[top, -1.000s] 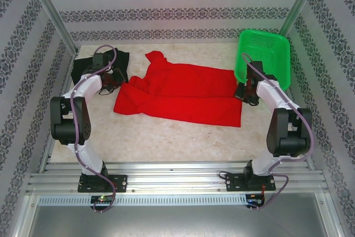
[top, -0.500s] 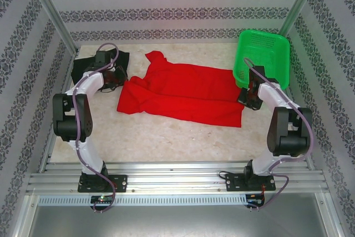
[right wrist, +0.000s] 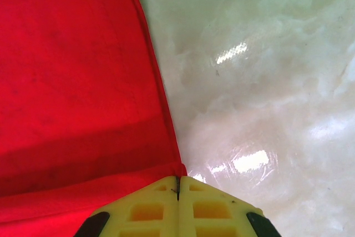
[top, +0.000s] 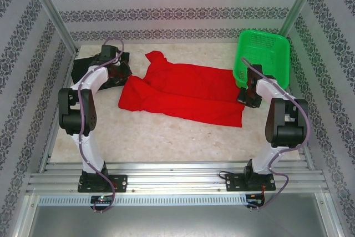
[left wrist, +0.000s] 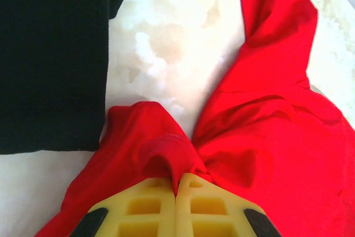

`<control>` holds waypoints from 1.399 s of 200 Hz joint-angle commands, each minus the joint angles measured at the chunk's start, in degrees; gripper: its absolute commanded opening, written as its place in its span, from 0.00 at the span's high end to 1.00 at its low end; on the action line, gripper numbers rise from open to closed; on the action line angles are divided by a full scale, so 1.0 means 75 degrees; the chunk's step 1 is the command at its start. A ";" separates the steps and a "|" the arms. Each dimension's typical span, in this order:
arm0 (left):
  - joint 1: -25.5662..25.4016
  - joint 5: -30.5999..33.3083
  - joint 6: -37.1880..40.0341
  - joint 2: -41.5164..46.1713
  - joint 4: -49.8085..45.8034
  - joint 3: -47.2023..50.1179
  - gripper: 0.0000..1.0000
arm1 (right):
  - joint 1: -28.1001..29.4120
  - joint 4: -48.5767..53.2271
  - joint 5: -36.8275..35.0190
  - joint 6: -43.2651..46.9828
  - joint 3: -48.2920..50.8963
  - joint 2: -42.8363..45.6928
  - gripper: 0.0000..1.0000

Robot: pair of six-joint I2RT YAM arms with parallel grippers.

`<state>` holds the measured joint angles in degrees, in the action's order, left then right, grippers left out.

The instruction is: Fold and stack the t-shirts

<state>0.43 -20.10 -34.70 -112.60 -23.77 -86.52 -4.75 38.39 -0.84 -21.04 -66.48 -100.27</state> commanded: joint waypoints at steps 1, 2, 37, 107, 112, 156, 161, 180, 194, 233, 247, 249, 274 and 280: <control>-0.0055 0.0050 0.0232 -0.0302 -0.0292 -0.0370 1.00 | -0.0024 0.0084 -0.0354 0.0122 -0.0332 -0.0194 1.00; -0.0056 0.0047 0.0232 -0.0315 -0.0290 -0.0382 1.00 | -0.0023 0.0084 -0.0355 0.0121 -0.0334 -0.0198 1.00; -0.0115 -0.0031 0.0382 -0.0765 -0.0510 -0.0829 1.00 | -0.0022 0.0073 -0.0460 0.0145 -0.0357 -0.0314 0.96; -0.0115 -0.0353 0.0036 0.0142 -0.0119 -0.0932 0.15 | 0.0001 0.0225 -0.0207 -0.0058 0.0154 0.1156 0.54; -0.0115 -0.0355 0.0016 0.0325 -0.0170 -0.0863 0.14 | -0.0006 0.0245 -0.0112 -0.0086 0.0295 0.1393 0.53; 0.0002 -0.0073 -0.0099 0.2286 -0.0959 0.0821 0.08 | -0.0034 0.0509 0.0806 -0.0695 0.1797 0.3408 0.39; 0.0028 -0.0020 -0.0108 0.2496 -0.1059 0.1110 0.08 | -0.0034 0.0497 0.0948 -0.0786 0.1990 0.3567 0.37; 0.0104 0.0027 -0.0114 0.3137 -0.1375 0.2147 0.08 | -0.0022 0.0383 0.1487 -0.1051 0.2627 0.3941 0.35; 0.0138 0.0003 -0.0172 0.3484 -0.1188 0.2973 0.08 | -0.0022 0.0239 0.1705 -0.1190 0.3063 0.4023 0.35; 0.0379 -0.0198 -0.0421 0.3428 -0.0204 0.4267 0.16 | -0.0022 0.0014 0.1917 -0.1305 0.3496 0.3921 0.35; 0.0456 -0.0247 -0.0568 0.3408 0.0131 0.4558 0.19 | -0.0021 -0.0013 0.1911 -0.1276 0.3531 0.3823 0.36; 0.0458 -0.0240 -0.0575 0.3402 0.0157 0.4580 0.19 | -0.0022 -0.0010 0.1907 -0.1274 0.3537 0.3811 0.36; 0.0495 -0.0100 -0.0689 0.3247 0.0463 0.4729 0.21 | -0.0015 -0.0088 0.1875 -0.1244 0.3686 0.3736 0.37; 0.0503 -0.0090 -0.0742 0.3164 0.0613 0.4748 0.21 | -0.0022 -0.0130 0.1858 -0.1249 0.3723 0.3736 0.37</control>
<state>3.51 -20.95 -38.15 -87.55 -25.54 -51.07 -4.75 38.44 12.56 -29.87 -40.18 -71.77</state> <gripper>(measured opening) 0.797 0.635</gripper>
